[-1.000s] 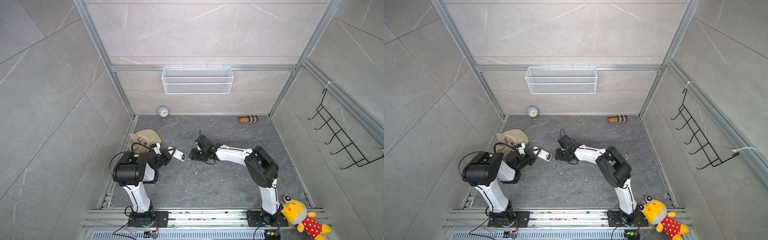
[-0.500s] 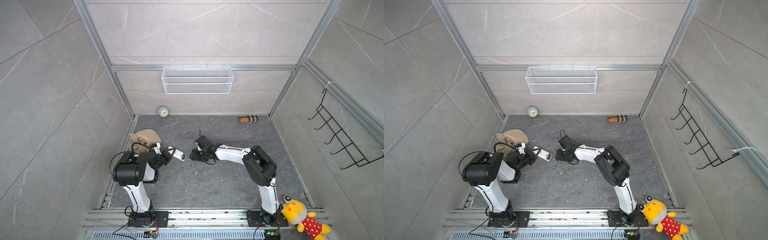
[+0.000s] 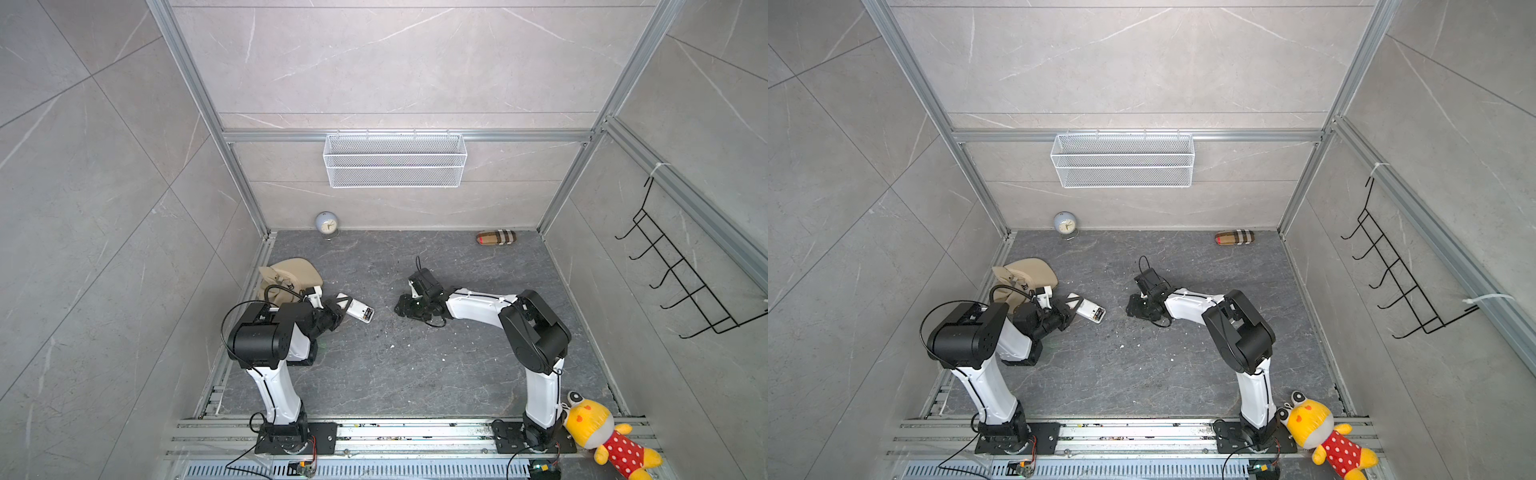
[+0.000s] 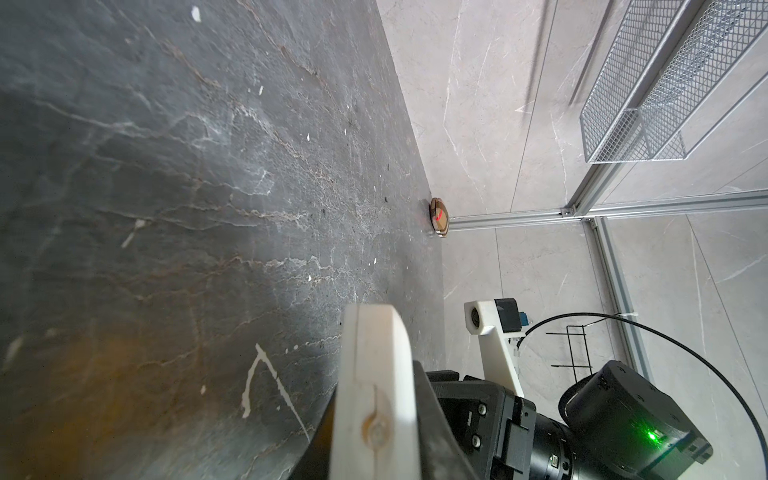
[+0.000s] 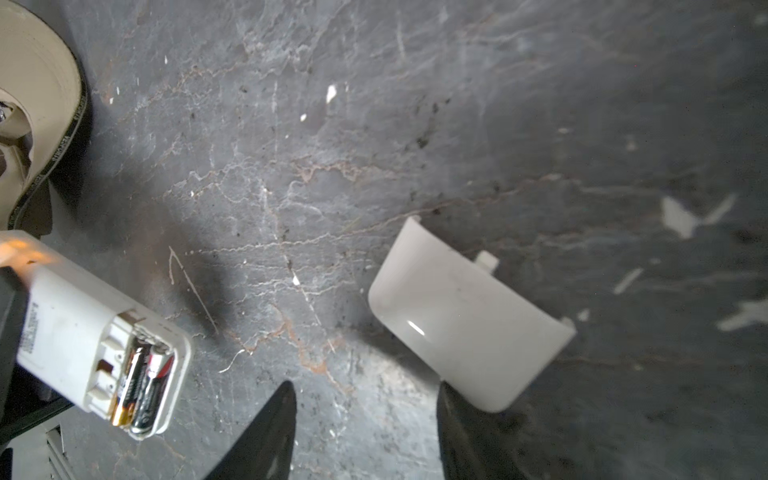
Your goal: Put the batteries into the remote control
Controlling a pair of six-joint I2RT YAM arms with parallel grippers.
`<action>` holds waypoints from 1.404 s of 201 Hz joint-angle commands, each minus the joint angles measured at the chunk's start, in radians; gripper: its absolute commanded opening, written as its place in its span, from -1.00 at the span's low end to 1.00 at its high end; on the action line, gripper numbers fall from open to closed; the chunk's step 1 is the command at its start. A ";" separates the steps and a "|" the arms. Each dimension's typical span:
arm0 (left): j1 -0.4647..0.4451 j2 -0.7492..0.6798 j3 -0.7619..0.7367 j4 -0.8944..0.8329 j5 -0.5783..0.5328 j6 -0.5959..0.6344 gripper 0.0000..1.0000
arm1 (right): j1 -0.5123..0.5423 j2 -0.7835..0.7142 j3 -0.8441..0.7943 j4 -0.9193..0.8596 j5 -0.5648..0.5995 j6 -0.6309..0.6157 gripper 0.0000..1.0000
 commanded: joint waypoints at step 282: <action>0.005 0.008 0.028 0.074 0.052 -0.017 -1.00 | 0.087 0.123 0.300 -0.394 0.433 -0.199 0.70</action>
